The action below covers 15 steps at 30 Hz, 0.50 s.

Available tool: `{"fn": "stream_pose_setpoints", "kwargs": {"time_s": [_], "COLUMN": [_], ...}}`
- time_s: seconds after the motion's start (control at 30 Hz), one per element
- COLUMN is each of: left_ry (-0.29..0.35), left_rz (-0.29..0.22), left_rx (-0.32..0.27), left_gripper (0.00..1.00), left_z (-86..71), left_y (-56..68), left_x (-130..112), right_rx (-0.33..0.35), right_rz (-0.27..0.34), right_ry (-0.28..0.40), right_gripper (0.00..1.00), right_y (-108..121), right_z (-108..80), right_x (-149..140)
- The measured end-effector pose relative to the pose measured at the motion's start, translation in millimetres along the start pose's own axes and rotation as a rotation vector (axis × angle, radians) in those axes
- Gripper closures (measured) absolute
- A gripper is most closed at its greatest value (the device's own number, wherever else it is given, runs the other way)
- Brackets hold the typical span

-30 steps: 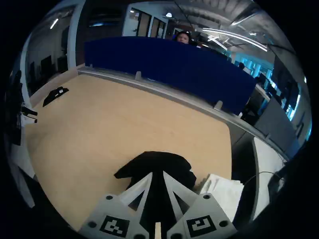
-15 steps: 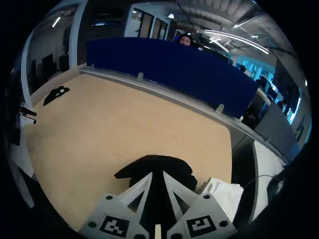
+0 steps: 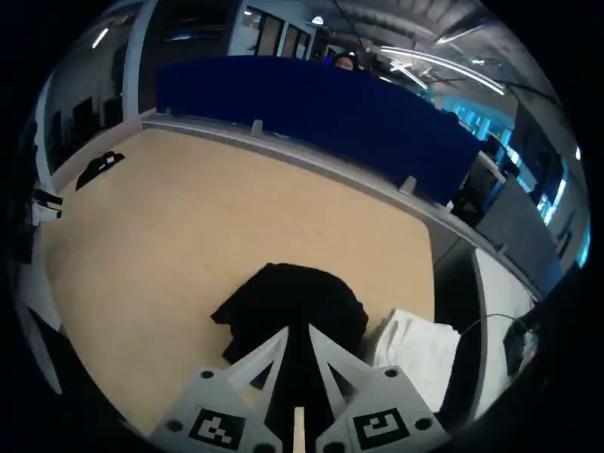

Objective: Fold towel

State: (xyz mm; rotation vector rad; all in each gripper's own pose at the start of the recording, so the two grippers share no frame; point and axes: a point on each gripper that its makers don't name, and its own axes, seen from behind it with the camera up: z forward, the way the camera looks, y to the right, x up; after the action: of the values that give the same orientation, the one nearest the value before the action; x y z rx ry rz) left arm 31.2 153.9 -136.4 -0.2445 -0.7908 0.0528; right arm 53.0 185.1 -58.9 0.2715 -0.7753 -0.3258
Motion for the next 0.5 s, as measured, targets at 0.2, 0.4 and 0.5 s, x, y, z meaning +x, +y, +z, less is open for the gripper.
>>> {"fn": "stream_pose_setpoints", "kwargs": {"time_s": [0.2,0.4,0.5], "left_ry": [-0.007,-0.011,-0.012], "left_rz": [0.013,0.027,0.032], "left_rx": [-0.005,-0.006,-0.003], "left_gripper": [0.21,0.21,0.21], "left_z": [1.6,1.4,1.2], "left_y": [3.6,6.3,6.1], "left_x": [-1.3,-0.9,-0.8], "right_rx": [-0.032,-0.058,-0.065], "right_rz": [0.03,0.067,0.085], "right_ry": [-0.061,-0.114,-0.135], "right_gripper": [0.97,0.97,0.97], "right_y": [13.1,23.0,24.8], "right_z": [3.3,9.3,11.8], "right_x": [-39.6,-74.2,-88.8]}}
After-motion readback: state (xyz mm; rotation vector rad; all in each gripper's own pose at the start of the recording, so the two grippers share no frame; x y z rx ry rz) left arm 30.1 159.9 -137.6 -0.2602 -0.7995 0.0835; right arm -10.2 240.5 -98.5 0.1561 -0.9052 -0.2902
